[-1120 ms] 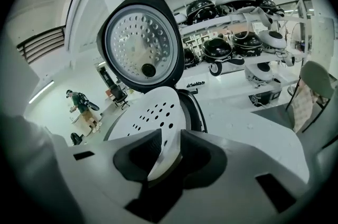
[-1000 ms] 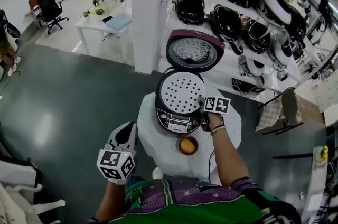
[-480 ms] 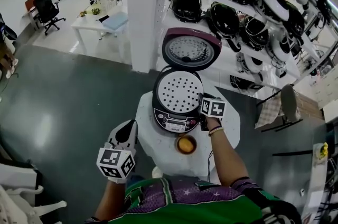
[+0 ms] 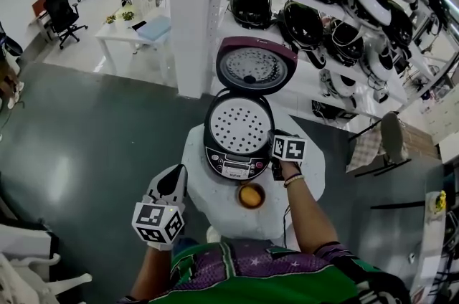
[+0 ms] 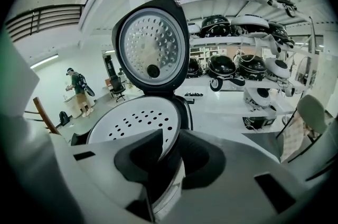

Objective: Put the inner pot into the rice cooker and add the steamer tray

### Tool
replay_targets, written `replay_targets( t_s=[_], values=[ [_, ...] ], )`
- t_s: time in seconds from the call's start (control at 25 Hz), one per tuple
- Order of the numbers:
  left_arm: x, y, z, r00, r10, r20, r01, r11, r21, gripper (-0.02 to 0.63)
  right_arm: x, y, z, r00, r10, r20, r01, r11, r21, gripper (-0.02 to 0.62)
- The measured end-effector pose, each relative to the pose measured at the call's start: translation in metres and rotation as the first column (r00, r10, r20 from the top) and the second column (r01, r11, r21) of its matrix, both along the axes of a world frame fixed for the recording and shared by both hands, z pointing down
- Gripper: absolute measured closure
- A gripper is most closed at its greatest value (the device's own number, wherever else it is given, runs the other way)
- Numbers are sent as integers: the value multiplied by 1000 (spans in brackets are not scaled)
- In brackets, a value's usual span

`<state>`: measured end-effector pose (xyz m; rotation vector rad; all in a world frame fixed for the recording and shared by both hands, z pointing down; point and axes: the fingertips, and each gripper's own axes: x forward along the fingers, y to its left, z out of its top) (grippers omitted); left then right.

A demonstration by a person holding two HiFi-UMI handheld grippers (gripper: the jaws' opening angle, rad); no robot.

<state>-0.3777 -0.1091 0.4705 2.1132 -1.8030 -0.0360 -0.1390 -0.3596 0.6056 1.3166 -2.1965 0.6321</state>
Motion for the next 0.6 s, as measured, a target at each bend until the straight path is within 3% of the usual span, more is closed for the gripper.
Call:
replay_targets(
  t_s=[0.4,0.6],
  values=[
    [31,-15,0,992,126,-3,-126,992,-3,583,43,57,-35,995,25,92,-32,997,69,495],
    [73,-16,-2,977,215,-4,-215,976,12,583,73,92,-61,992,-3,124,-13,992,124,497]
  ],
)
